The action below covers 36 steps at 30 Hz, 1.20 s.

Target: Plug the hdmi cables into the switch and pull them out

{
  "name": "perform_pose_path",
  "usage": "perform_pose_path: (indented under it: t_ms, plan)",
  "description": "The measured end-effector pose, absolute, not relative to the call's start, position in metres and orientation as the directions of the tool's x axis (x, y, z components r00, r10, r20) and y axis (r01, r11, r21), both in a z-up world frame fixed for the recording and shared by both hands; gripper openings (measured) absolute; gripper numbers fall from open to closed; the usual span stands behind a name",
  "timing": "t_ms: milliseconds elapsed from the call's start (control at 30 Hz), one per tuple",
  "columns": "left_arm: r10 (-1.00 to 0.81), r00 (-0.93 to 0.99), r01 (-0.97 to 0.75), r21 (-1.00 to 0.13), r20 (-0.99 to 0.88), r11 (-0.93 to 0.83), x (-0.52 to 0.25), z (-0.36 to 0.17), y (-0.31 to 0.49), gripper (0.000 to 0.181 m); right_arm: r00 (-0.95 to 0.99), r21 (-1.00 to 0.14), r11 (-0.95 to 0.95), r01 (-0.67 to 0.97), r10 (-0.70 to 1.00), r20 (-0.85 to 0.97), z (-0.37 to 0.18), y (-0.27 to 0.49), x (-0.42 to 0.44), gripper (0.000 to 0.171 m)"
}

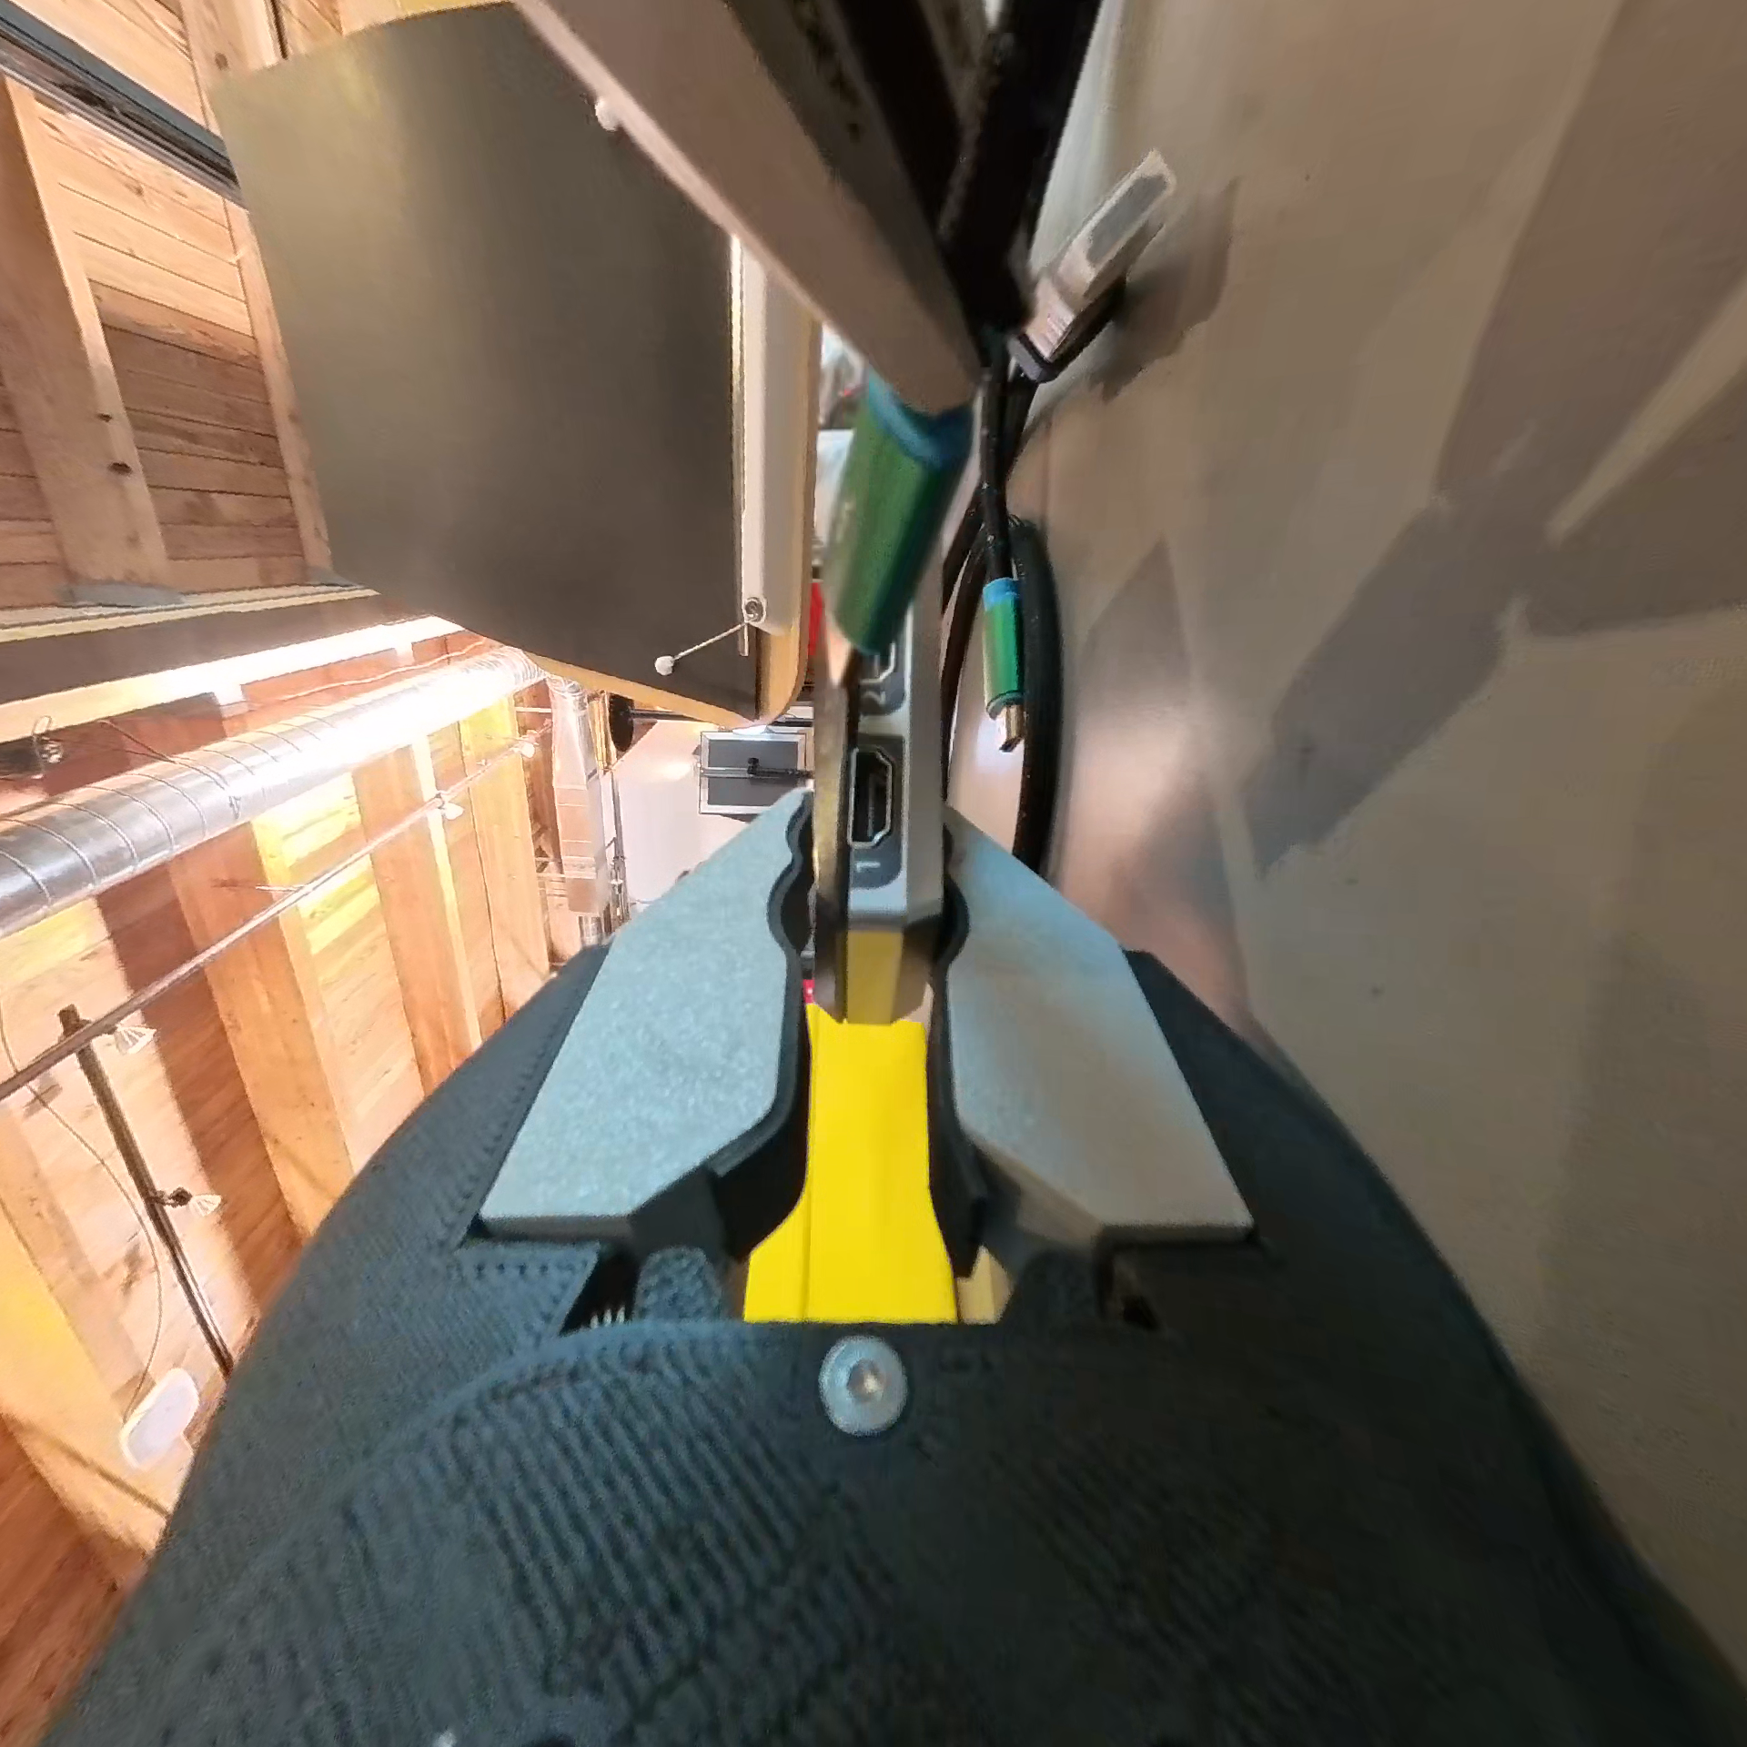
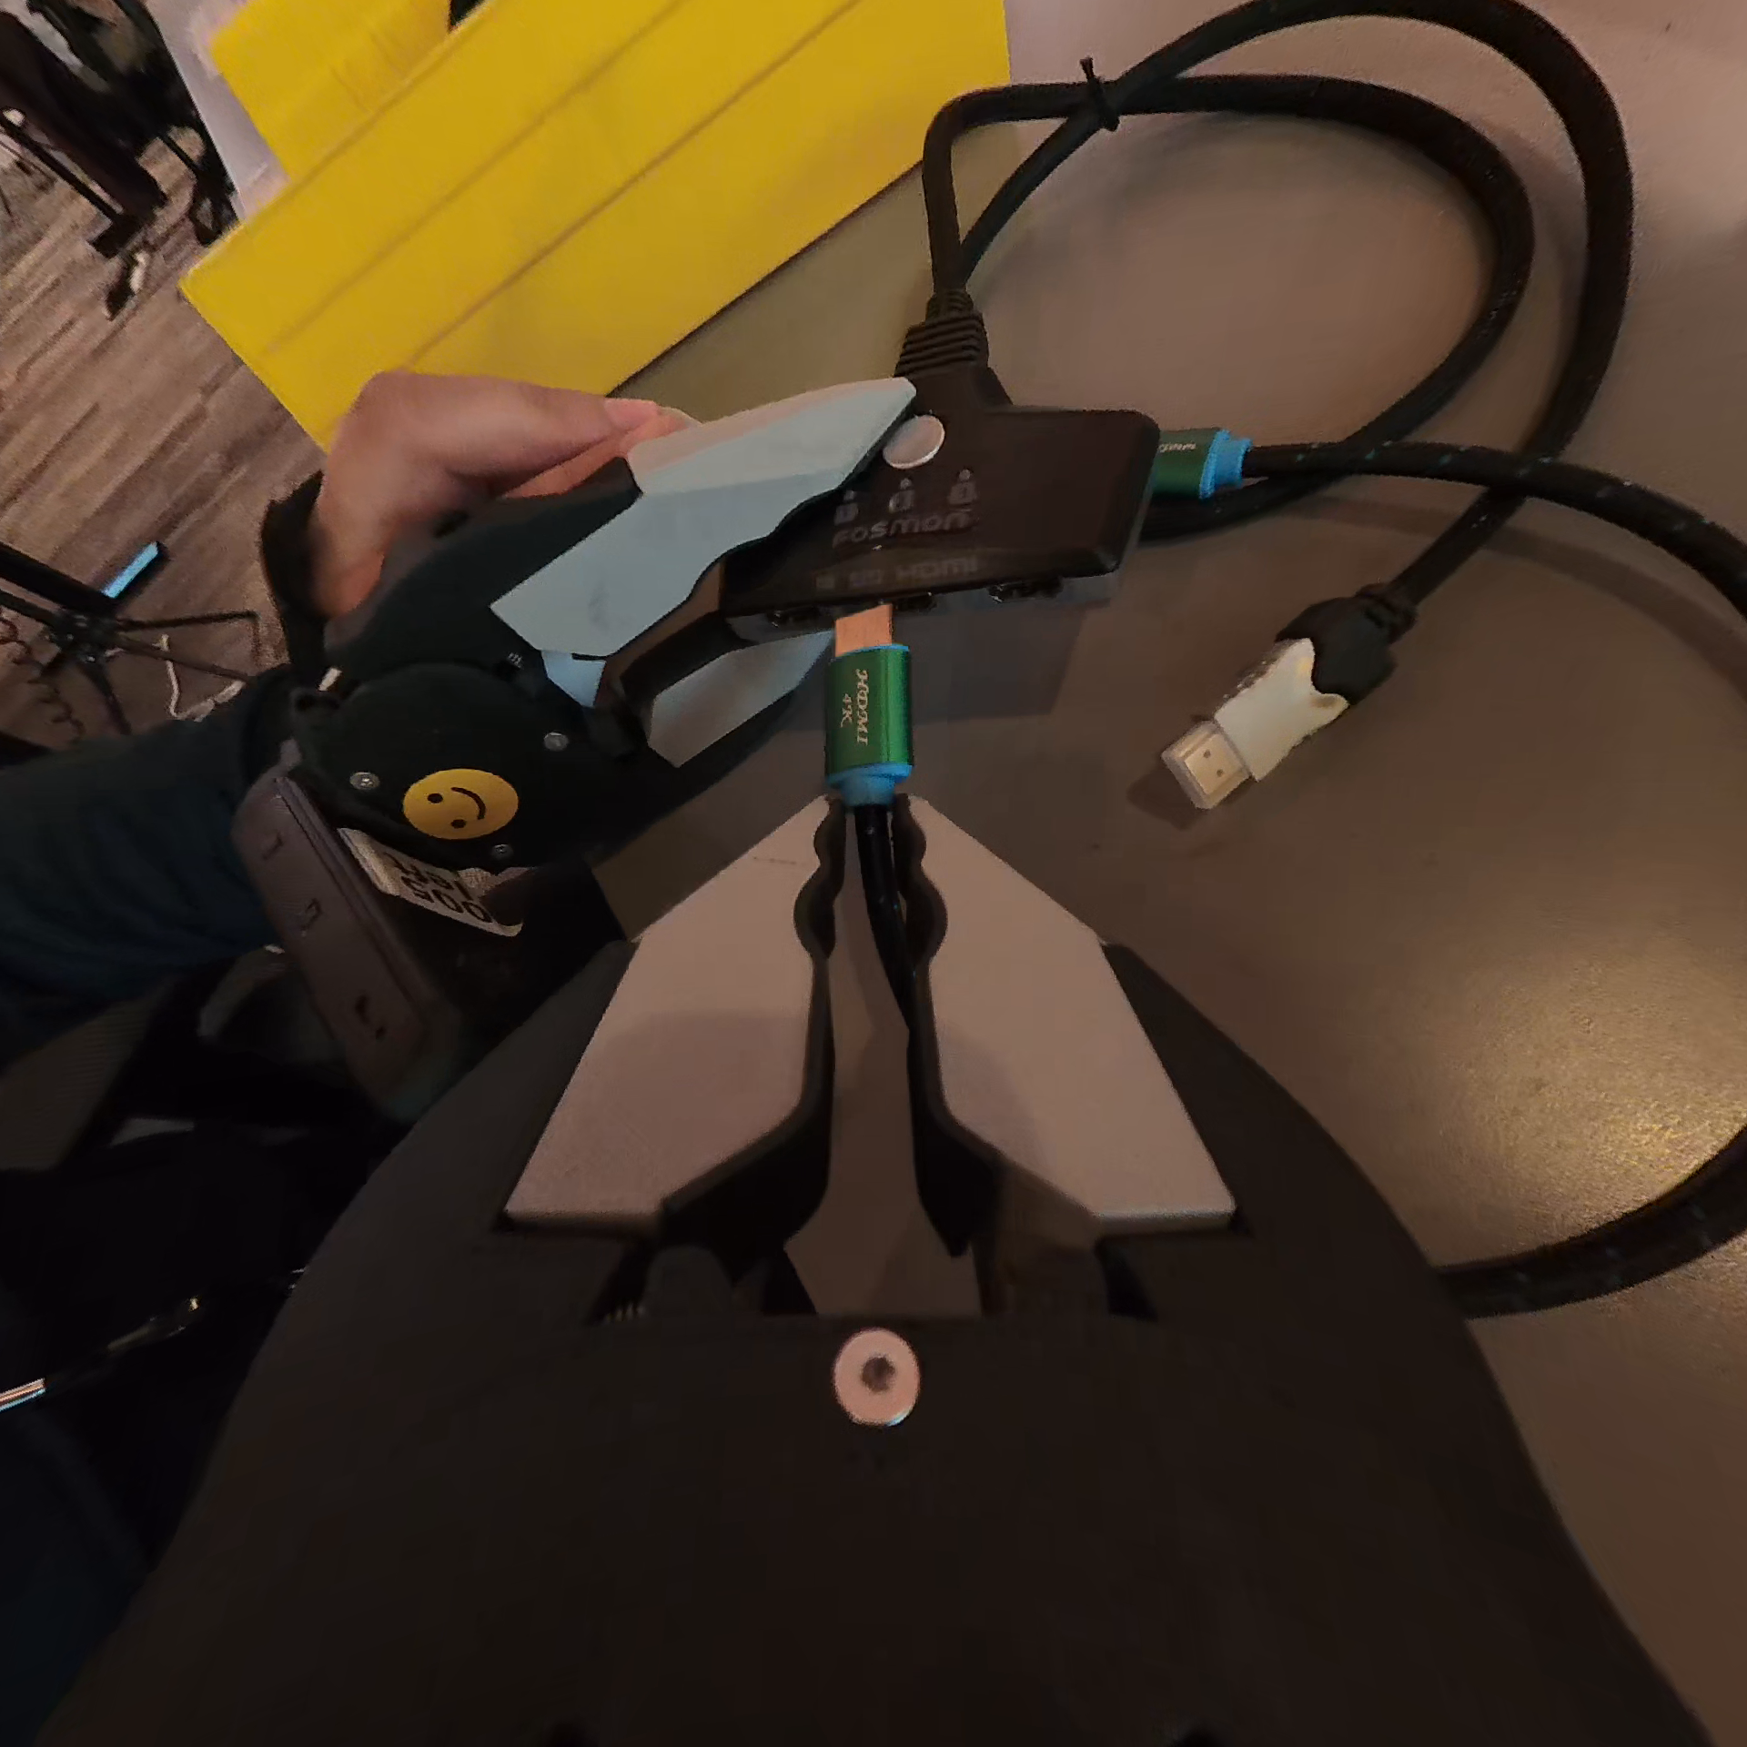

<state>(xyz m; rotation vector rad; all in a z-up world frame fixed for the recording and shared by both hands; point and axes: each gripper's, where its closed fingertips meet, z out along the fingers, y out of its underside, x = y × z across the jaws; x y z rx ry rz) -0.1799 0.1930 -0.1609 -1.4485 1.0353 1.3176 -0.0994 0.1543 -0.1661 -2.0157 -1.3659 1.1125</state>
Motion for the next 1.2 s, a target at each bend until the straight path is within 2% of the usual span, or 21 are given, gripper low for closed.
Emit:
perform_pose_path:
  t_ms: [33, 500, 700, 1200]
  plan:
    - [-0.012, 0.081, -0.966, -0.075, -0.997, -0.248, -0.179, -0.161, 0.193, 0.019, 0.186, -0.728, -0.405, 0.554, 0.912, -0.365, -0.169, 0.155, -0.100, 0.007]
    - [0.013, 0.028, -0.971, -0.030, -1.000, -0.237, -0.176, -0.157, 0.190, 0.019, 0.132, -0.602, -0.595, 0.533, 0.761, -0.635, -0.170, 0.160, -0.099, 0.006]
    - [0.021, 0.018, -0.973, -0.022, -1.000, -0.228, -0.174, -0.156, 0.190, 0.019, 0.116, -0.571, -0.629, 0.528, 0.720, -0.685, -0.171, 0.158, -0.097, 0.006]
    - [0.082, -0.027, -0.980, 0.010, -0.996, -0.200, -0.168, -0.147, 0.186, 0.019, 0.043, -0.393, -0.727, 0.563, 0.501, -0.864, -0.170, 0.151, -0.093, 0.006]
